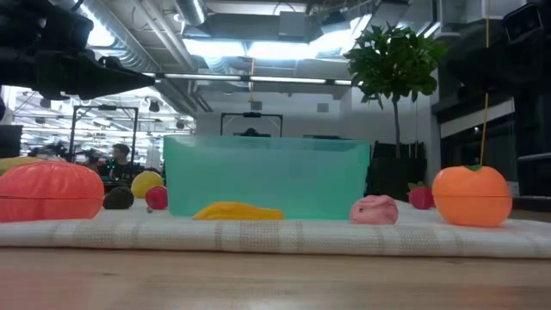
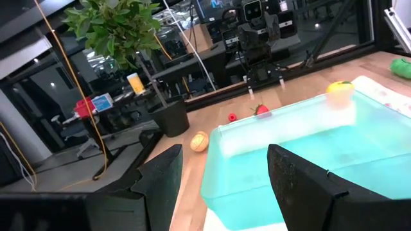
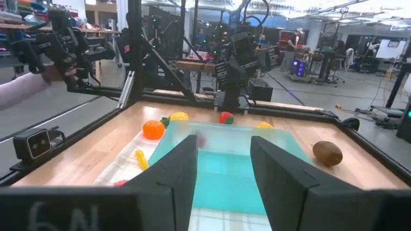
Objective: Pick and placing Produce into tupperware
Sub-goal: Put the red raspberry into the blue bin
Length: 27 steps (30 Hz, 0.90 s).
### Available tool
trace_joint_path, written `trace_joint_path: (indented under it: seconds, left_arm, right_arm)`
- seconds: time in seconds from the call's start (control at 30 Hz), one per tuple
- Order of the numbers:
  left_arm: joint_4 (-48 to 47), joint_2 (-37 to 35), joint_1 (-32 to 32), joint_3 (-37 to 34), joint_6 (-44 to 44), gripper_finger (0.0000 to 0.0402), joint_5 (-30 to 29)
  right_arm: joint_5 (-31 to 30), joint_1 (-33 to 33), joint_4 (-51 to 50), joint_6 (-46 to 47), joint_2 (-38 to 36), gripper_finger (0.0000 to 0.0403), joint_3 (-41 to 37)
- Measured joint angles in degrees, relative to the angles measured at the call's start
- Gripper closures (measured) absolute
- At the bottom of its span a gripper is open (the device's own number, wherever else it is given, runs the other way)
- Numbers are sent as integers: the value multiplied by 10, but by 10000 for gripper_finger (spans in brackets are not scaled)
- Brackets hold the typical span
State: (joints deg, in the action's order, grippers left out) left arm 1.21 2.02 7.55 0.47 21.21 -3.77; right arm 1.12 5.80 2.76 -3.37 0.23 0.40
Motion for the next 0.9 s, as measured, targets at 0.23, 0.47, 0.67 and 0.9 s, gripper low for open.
trace_joint_path:
  seconds: [0.23,0.47,0.67,0.9]
  left_arm:
    - [137,0,0,0,15,182,-51]
    - [164,0,0,0,-51,182,-61]
    - [158,0,0,0,-136,182,-56]
    - [104,9,-2,0,-216,185,25]
  right_arm:
    - [0,0,0,32,0,253,0]
    - [-1,0,0,57,0,253,0]
    - [-17,0,1,76,0,253,0]
    - [-41,0,-1,89,1,253,8]
